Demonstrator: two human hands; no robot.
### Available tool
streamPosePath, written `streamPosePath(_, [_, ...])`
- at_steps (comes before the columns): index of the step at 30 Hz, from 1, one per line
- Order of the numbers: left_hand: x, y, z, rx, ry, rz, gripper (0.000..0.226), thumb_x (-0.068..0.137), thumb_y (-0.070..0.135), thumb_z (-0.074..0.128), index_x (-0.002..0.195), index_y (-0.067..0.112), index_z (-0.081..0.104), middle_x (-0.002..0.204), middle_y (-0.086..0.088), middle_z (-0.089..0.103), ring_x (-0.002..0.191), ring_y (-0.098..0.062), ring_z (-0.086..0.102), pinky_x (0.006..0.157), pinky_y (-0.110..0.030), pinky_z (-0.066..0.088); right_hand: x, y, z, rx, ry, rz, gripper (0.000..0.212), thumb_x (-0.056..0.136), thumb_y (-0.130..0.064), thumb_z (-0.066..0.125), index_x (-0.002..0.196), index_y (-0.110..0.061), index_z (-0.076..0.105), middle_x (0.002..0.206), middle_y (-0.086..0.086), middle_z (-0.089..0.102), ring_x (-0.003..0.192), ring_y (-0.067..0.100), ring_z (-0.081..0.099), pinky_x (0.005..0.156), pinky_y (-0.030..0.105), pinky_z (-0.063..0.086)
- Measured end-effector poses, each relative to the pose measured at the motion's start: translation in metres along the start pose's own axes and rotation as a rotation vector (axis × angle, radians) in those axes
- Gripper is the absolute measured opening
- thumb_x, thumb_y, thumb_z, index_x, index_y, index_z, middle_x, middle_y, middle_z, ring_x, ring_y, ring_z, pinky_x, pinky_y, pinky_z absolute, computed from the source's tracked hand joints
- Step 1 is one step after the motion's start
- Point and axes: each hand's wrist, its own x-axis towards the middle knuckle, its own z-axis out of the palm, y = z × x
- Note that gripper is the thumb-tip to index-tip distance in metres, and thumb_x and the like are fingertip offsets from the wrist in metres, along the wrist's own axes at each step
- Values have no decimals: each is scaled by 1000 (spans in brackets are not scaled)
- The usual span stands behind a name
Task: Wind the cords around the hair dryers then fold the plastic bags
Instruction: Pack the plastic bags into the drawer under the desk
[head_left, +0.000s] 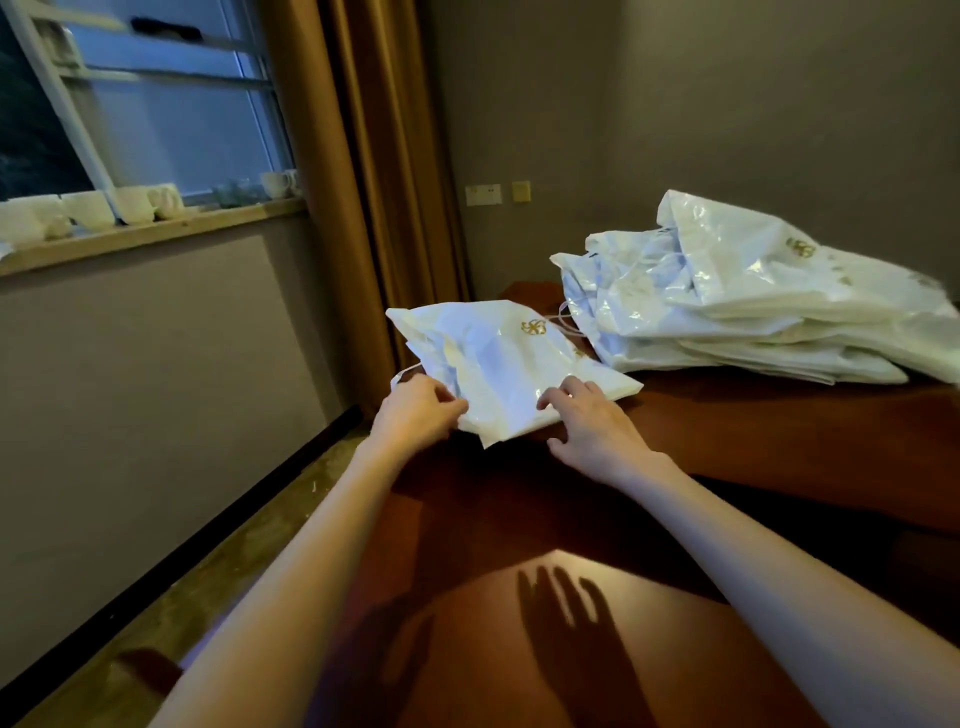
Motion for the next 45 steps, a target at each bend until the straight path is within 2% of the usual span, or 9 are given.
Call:
streamPosePath(6, [56,20,32,241,8,-67,55,91,54,58,129,14,57,132,-11,55,125,-31,48,101,-42,42,36,13,10,-384,-30,-94,44,91,-9,51,132,-16,40,132,7,42,122,28,42,91,40,39])
streamPosePath(10, [68,11,55,274,-158,-96,59,90,58,56,131,16,57,136,-10,54,127,-30,46,104,-40,43,51,12,22,-444,-49,-130,31,95,-3,44,125,-11,46,126,9,49,117,30,49,89,39,40])
streamPosePath(17, [56,-1,56,121,-23,-184,56,88,56,60,129,17,60,143,-13,46,135,-33,32,104,-43,38,47,6,17,-399,-135,-220,25,97,-1,35,113,-6,53,117,13,56,109,33,56,82,40,44])
streamPosePath(23, [41,1,38,-247,-2,-394,118,79,62,69,154,3,-1,162,-19,8,146,-39,21,114,-49,30,9,-15,3,-343,-182,-338,24,95,-4,39,109,-6,58,111,13,60,105,33,58,82,40,44])
streamPosePath(30, [22,11,50,-500,-114,-432,143,62,63,82,154,7,-14,163,-13,6,146,-37,21,116,-51,28,-46,-45,-16,-246,-258,-448,17,88,-14,54,97,-7,66,102,12,65,97,33,60,77,37,41])
streamPosePath(33, [13,13,61,-633,-75,-409,138,64,51,87,153,5,-9,160,-12,16,140,-38,32,108,-51,38,-49,-36,-25,244,-345,-218,32,84,-42,67,102,-16,71,105,1,70,101,20,62,87,33,45])
streamPosePath(37, [9,12,67,-804,-72,-379,127,40,57,93,144,11,38,131,-10,59,109,-31,64,90,-42,55,-22,16,-28,731,202,360,49,83,-38,70,121,-10,60,122,7,60,114,21,55,96,32,42])
streamPosePath(40, [-2,13,69,-924,-117,-351,64,64,28,88,118,2,64,103,-16,73,91,-32,71,78,-39,59,-12,45,-25,931,-2,665,78,85,-46,66,142,-3,35,137,13,47,119,25,49,94,35,42])
streamPosePath(45, [-24,0,71,-1069,-368,-302,48,70,21,82,114,7,71,112,-22,70,110,-42,64,101,-52,48,-9,53,-14,1046,-41,737,86,71,-57,74,130,2,50,112,12,60,97,22,59,79,32,46])
